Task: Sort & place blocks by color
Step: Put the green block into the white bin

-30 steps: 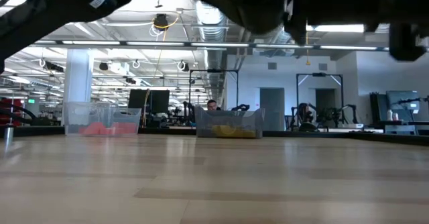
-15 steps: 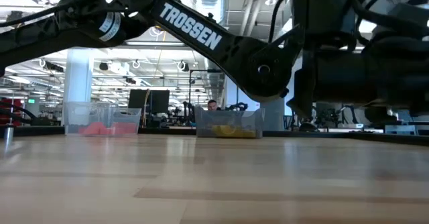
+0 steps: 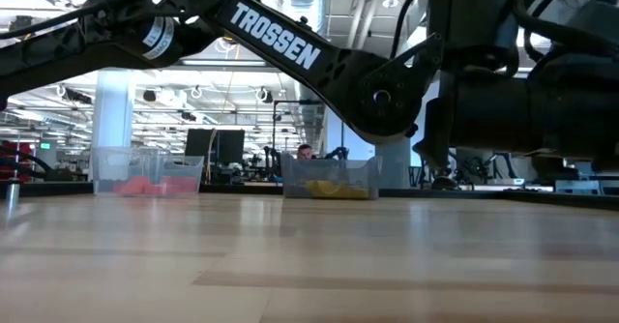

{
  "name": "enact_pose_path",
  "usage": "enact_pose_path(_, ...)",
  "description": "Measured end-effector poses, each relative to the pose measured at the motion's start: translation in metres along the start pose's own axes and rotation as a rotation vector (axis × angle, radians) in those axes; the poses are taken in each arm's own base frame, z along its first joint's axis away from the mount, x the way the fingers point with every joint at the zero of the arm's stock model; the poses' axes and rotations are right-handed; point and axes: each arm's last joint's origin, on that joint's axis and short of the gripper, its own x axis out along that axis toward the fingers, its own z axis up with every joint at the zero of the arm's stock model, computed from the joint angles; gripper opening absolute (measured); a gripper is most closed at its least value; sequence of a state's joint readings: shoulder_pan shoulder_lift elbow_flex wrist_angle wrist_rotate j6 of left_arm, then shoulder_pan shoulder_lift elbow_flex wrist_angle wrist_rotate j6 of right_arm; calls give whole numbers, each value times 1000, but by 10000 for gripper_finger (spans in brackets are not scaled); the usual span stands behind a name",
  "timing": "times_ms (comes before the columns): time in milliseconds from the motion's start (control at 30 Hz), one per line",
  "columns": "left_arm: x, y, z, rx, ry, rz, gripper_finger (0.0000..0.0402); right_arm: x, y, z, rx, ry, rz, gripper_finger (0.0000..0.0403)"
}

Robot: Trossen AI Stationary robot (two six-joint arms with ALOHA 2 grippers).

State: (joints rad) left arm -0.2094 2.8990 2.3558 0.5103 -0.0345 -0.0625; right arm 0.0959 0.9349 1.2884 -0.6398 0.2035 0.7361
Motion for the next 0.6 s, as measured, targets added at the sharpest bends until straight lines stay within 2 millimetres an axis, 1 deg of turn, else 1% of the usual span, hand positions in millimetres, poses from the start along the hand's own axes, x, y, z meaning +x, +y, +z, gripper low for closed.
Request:
enact_pose_path(167, 0, 3, 0, 0, 2, 5, 211, 0, 0, 0, -1, 0, 0, 249)
enact_pose_path(267, 0, 4, 1, 34, -1, 7, 214, 0, 0, 0, -5, 2, 4, 249)
enact_pose_path(367, 0, 3, 7, 86, 45, 4, 214, 0, 1, 0, -7, 16, 19, 249)
enact_pose_path(467, -4, 1, 26, 137, 187, -7, 213, 0, 1, -1, -7, 30, 35, 249)
enact_pose_path(600, -20, -3, 66, 195, 403, -21, 213, 0, 2, -2, -9, 61, 69, 249)
